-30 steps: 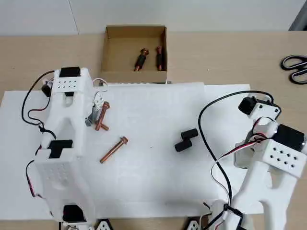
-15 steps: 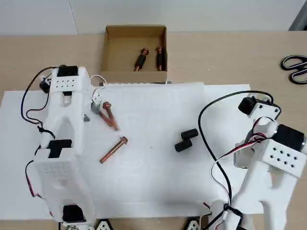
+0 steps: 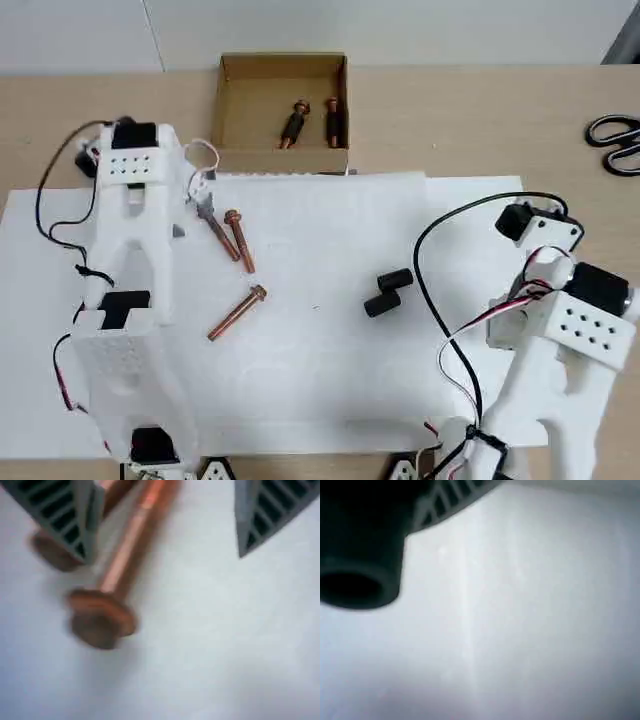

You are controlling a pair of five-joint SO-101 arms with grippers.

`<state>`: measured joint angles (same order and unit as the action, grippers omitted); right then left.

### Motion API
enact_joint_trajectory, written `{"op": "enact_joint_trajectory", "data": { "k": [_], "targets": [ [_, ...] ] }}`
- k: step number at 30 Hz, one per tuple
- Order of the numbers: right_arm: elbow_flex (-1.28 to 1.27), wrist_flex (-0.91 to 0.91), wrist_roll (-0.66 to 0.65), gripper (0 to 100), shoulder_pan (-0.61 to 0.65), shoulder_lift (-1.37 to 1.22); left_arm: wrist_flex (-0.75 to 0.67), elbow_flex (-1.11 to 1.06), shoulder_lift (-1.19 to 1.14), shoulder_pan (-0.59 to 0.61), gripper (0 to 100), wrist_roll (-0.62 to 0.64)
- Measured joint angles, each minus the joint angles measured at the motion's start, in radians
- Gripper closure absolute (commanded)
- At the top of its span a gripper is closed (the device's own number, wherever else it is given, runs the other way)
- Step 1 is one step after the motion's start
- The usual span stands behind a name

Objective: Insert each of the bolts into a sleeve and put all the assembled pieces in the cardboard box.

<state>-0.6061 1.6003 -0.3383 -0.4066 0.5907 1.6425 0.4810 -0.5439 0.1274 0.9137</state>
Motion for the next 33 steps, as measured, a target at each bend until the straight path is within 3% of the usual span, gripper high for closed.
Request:
{"op": "enact_joint_trajectory", "data": {
  "k": [7, 19, 26, 33],
  "targets": [
    [0.000, -0.003, 0.000, 99.5, 0.000, 0.000, -0.032, 0.058, -0.002, -0.055, 82, 0.000],
    [0.000, -0.003, 0.000, 99.5, 0.000, 0.000, -0.204, -0.086, -0.002, -0.063, 82, -0.003],
    [0.000, -0.003, 0.000, 99.5, 0.000, 0.000, -0.226, -0.132, -0.002, -0.063, 82, -0.006],
    [0.000, -0.003, 0.000, 99.5, 0.000, 0.000, -0.235, -0.147, -0.075, -0.063, 99, -0.002]
  ]
}}
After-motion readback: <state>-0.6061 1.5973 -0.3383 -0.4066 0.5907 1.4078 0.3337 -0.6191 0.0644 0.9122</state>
